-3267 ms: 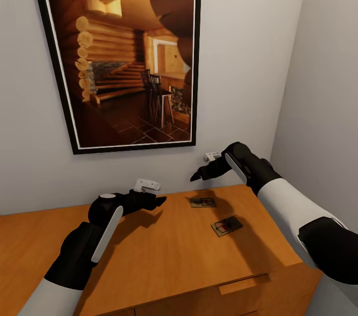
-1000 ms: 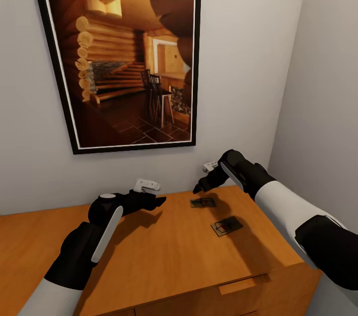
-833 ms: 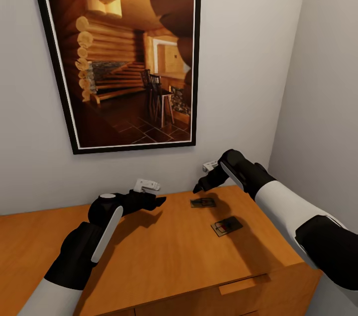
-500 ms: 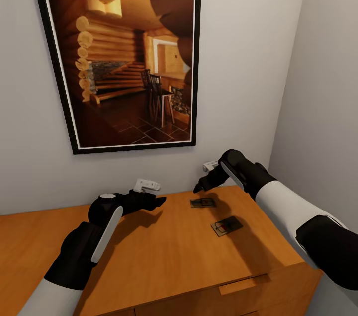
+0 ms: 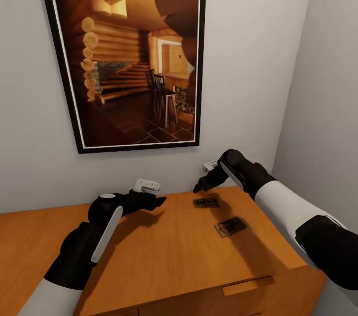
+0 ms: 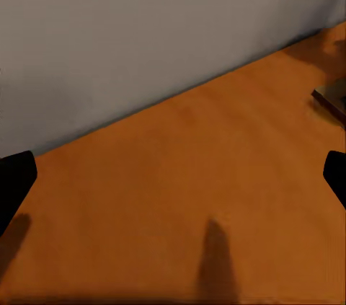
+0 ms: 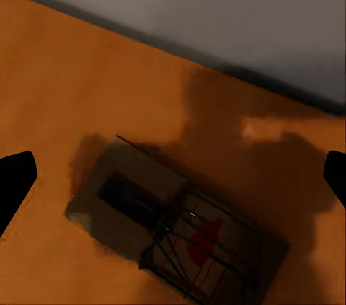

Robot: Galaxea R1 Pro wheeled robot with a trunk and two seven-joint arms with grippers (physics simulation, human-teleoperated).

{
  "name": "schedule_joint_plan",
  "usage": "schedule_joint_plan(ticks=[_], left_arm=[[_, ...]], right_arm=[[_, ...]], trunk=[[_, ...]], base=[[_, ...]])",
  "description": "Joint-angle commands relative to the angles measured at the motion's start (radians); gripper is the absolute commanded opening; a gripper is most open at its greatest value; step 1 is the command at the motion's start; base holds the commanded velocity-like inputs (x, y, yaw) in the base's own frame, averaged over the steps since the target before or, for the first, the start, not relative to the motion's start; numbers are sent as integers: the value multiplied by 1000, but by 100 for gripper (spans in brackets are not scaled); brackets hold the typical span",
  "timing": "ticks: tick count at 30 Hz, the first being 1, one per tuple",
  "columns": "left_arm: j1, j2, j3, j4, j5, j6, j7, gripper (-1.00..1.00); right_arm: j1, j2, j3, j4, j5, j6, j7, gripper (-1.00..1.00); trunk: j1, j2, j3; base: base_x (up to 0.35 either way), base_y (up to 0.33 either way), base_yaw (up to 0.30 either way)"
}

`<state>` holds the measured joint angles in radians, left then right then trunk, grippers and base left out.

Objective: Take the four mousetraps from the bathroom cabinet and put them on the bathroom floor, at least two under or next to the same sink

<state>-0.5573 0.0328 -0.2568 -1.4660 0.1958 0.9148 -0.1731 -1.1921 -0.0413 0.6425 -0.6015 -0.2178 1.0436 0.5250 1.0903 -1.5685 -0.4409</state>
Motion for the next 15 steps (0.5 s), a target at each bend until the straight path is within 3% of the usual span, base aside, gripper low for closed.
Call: schedule_joint_plan(ticks=[1,15], left_arm=[[-1,0,-1,0,2,4,0,100],[-1,-1,-1,0,1,4,0,100]], right_arm=[[-1,-2,6,-1,-10,4,-4,100],[-1,2,6,-1,-11,4,-3,100]], trunk=[[0,-1,-1],[0,-1,-1]], base=[[0,0,213],[0,0,258]])
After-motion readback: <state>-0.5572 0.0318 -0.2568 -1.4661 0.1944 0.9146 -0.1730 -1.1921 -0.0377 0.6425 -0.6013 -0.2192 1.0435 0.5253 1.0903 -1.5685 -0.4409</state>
